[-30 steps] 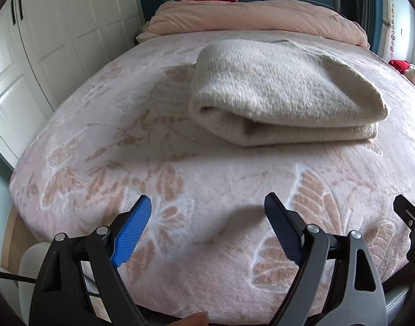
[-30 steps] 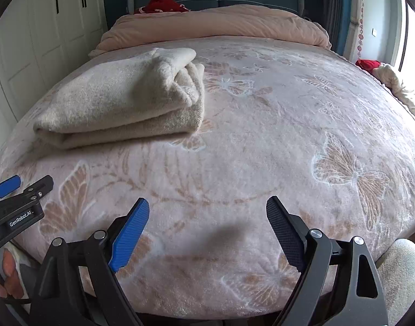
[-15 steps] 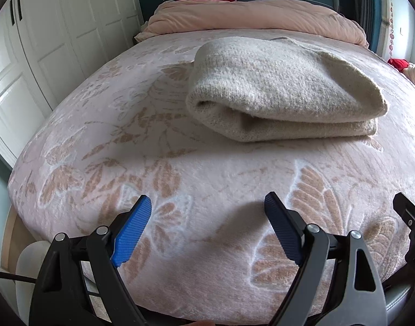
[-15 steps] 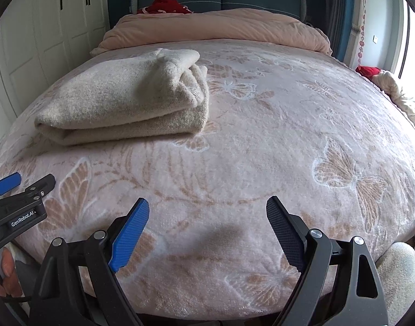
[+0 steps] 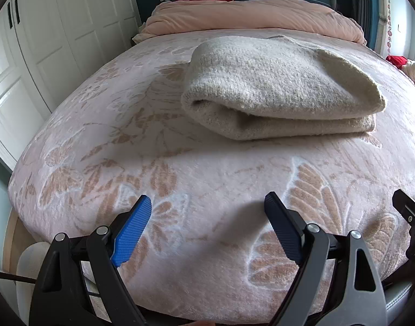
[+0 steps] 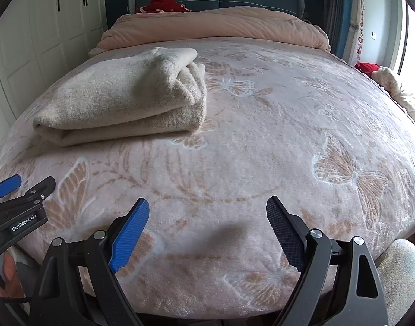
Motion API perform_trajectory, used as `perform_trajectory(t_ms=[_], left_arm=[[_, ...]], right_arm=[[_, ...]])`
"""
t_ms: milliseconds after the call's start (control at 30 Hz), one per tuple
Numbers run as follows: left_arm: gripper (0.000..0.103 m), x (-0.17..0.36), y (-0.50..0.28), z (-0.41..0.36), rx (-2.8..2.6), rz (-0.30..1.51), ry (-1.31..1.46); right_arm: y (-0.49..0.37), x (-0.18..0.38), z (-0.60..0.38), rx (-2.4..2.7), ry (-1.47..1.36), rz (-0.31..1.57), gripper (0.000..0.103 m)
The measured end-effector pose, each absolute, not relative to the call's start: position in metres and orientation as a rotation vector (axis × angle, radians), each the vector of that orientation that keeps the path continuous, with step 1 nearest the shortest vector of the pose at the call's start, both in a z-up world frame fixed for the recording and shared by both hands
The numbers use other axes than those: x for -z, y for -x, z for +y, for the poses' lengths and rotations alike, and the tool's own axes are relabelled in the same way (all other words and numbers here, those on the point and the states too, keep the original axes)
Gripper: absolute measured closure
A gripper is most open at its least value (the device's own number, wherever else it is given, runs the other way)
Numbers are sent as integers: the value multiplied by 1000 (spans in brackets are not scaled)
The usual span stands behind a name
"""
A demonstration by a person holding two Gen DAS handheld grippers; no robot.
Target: Fold small clothes
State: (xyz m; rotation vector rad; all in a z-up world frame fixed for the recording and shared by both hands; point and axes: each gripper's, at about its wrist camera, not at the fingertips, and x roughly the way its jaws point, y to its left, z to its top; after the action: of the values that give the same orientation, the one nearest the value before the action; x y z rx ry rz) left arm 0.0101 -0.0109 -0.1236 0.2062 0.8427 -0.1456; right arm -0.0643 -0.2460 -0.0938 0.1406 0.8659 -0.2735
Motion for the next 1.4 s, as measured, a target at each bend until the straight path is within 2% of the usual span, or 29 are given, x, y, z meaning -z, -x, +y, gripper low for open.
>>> perform_trajectory(t_ms=[1400], left_arm=[[20, 125, -3, -16, 147, 825, -234]], right_arm=[[65, 96, -242, 261, -128, 877, 17]])
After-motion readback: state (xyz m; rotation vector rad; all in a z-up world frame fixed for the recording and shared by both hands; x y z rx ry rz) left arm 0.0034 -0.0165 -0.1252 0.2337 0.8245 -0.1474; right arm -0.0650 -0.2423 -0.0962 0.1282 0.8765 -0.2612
